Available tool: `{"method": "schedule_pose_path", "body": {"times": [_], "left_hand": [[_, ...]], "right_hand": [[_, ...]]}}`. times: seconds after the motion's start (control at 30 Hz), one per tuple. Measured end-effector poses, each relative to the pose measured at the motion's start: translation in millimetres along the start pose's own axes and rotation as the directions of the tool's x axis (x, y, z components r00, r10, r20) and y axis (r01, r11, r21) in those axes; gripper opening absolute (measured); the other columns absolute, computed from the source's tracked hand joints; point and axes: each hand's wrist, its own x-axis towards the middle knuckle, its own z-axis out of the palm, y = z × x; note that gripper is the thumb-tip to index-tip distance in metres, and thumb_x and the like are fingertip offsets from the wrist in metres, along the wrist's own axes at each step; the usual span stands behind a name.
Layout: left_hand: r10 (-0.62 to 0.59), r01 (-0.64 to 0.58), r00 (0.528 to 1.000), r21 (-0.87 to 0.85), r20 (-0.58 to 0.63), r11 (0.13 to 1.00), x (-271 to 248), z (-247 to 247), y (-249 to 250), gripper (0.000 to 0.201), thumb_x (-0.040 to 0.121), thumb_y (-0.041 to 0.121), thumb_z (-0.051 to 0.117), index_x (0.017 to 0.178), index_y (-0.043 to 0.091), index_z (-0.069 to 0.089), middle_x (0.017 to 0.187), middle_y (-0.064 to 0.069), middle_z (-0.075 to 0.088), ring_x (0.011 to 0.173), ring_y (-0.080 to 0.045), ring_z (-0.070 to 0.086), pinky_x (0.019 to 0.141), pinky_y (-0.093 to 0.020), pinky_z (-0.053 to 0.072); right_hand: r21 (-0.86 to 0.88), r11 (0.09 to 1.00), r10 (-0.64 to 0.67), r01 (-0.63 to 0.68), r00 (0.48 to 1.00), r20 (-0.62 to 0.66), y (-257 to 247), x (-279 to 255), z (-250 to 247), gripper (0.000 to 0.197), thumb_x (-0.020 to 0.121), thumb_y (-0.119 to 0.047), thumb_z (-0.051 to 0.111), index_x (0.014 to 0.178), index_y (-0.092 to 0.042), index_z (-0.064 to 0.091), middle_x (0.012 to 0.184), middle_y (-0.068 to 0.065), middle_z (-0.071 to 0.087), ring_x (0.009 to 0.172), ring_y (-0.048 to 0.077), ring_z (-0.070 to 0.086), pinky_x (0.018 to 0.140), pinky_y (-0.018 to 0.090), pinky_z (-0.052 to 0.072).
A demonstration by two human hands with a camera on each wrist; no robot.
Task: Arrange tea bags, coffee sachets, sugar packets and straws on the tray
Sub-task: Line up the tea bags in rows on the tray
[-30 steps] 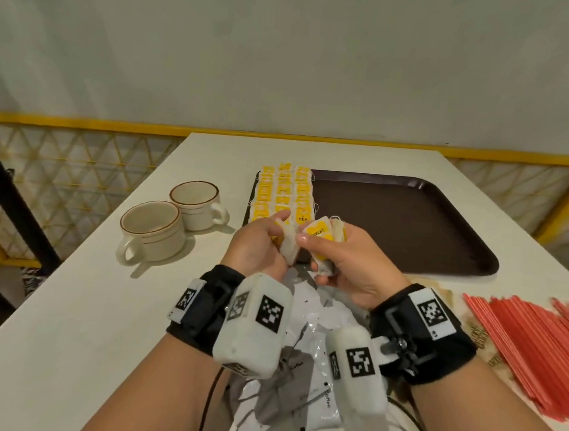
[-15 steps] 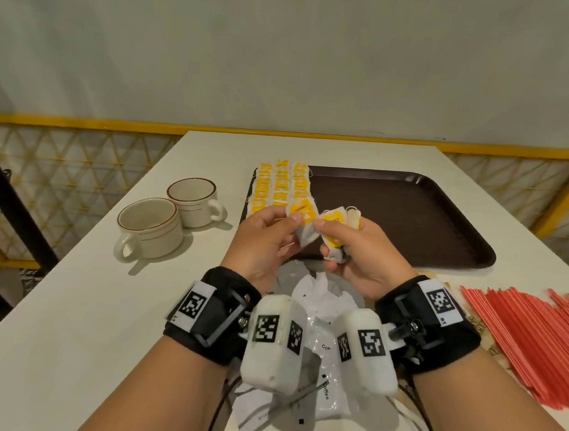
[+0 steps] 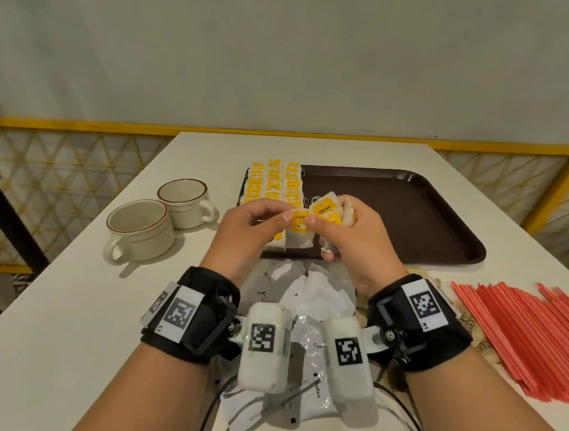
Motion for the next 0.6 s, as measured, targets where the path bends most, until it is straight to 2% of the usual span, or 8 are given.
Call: {"method": "schedule_pose_path", "body": {"times": [0.1, 0.17, 0.23, 0.33, 0.4, 0.47, 0.53, 0.6], "left_hand": [[-0.041, 0.039, 0.998, -0.044, -0.056, 0.998, 1.5, -2.6, -1.4, 0.016, 0.093, 0.02, 0.058, 0.093, 0.029, 0.071, 0.104, 0.003, 0.069, 0.099, -0.015, 0.062, 0.086, -0.028, 0.049], [-0.094, 0.09, 0.995, -0.088, -0.041, 0.992, 2.2, -2.3, -0.4, 0.019, 0.096, 0.025, 0.052, 0.095, 0.029, 0.071, 0.106, 0.004, 0.07, 0.101, -0.015, 0.062, 0.09, -0.03, 0.048], [-0.121, 0.117, 0.992, -0.116, -0.026, 0.986, 2.1, -0.2, 0.2, 0.026, 0.099, 0.028, 0.046, 0.095, 0.026, 0.072, 0.105, 0.004, 0.071, 0.102, -0.016, 0.062, 0.091, -0.03, 0.047], [-0.126, 0.121, 0.991, -0.111, -0.041, 0.986, 3.1, 1.2, -0.5, 0.031, 0.099, 0.031, 0.044, 0.092, 0.024, 0.073, 0.106, 0.001, 0.072, 0.105, -0.019, 0.063, 0.093, -0.032, 0.046], [-0.138, 0.134, 0.99, -0.168, -0.01, 0.977, 3.1, 0.9, 0.9, 0.03, 0.098, 0.031, 0.046, 0.09, 0.021, 0.074, 0.105, -0.003, 0.072, 0.106, -0.021, 0.064, 0.095, -0.033, 0.047], [-0.122, 0.125, 0.992, -0.152, 0.031, 0.98, 2.1, 1.0, 1.8, 0.022, 0.095, 0.027, 0.053, 0.093, 0.021, 0.074, 0.105, -0.002, 0.072, 0.105, -0.017, 0.064, 0.094, -0.032, 0.048], [-0.05, 0.056, 0.996, -0.088, 0.07, 0.995, 0.6, 1.9, 1.2, 0.013, 0.09, 0.017, 0.061, 0.098, 0.02, 0.071, 0.102, 0.002, 0.072, 0.1, -0.01, 0.065, 0.088, -0.024, 0.048], [0.012, -0.005, 0.996, -0.084, 0.083, 0.996, -0.7, 2.8, 0.5, 0.017, 0.087, 0.006, 0.064, 0.098, 0.017, 0.069, 0.097, 0.001, 0.072, 0.092, -0.009, 0.066, 0.083, -0.019, 0.05]], "right_hand": [[0.113, 0.992, 0.062, -0.064, 0.998, 0.02, -4.3, 1.3, -2.2, 0.016, 0.084, -0.002, 0.068, 0.091, -0.012, 0.058, 0.062, -0.003, 0.061, 0.051, 0.01, 0.048, 0.043, 0.022, 0.037], [0.175, 0.979, 0.1, -0.107, 0.994, 0.045, -5.5, 1.6, -2.7, 0.016, 0.085, 0.0, 0.066, 0.091, -0.012, 0.057, 0.065, 0.0, 0.06, 0.051, 0.01, 0.047, 0.043, 0.022, 0.036], [0.152, 0.981, 0.112, -0.119, 0.992, 0.05, -5.1, 1.8, -4.3, 0.016, 0.084, -0.001, 0.067, 0.089, -0.012, 0.057, 0.067, 0.002, 0.058, 0.051, 0.01, 0.047, 0.043, 0.022, 0.036], [0.153, 0.976, 0.133, -0.154, 0.981, 0.138, -5.2, 0.7, -3.0, 0.016, 0.084, -0.002, 0.068, 0.089, -0.012, 0.055, 0.068, 0.003, 0.057, 0.052, 0.011, 0.047, 0.044, 0.023, 0.034], [0.168, 0.976, 0.121, -0.138, 0.986, 0.112, -5.2, 0.5, -0.9, 0.015, 0.085, -0.001, 0.066, 0.088, -0.011, 0.056, 0.068, 0.004, 0.057, 0.052, 0.011, 0.047, 0.044, 0.022, 0.035], [0.154, 0.982, 0.098, -0.107, 0.993, 0.065, -4.2, 0.4, -0.6, 0.013, 0.085, -0.001, 0.066, 0.089, -0.01, 0.057, 0.067, 0.005, 0.056, 0.052, 0.012, 0.047, 0.043, 0.022, 0.036], [0.168, 0.981, 0.088, -0.099, 0.994, 0.069, -3.5, -0.3, -0.8, 0.014, 0.086, -0.002, 0.066, 0.092, -0.009, 0.056, 0.066, 0.003, 0.056, 0.052, 0.011, 0.047, 0.044, 0.022, 0.036], [0.206, 0.973, 0.091, -0.103, 0.993, 0.069, -4.2, -0.4, 0.3, 0.015, 0.086, -0.003, 0.065, 0.095, -0.008, 0.054, 0.065, 0.002, 0.057, 0.051, 0.009, 0.048, 0.044, 0.021, 0.036]]}}
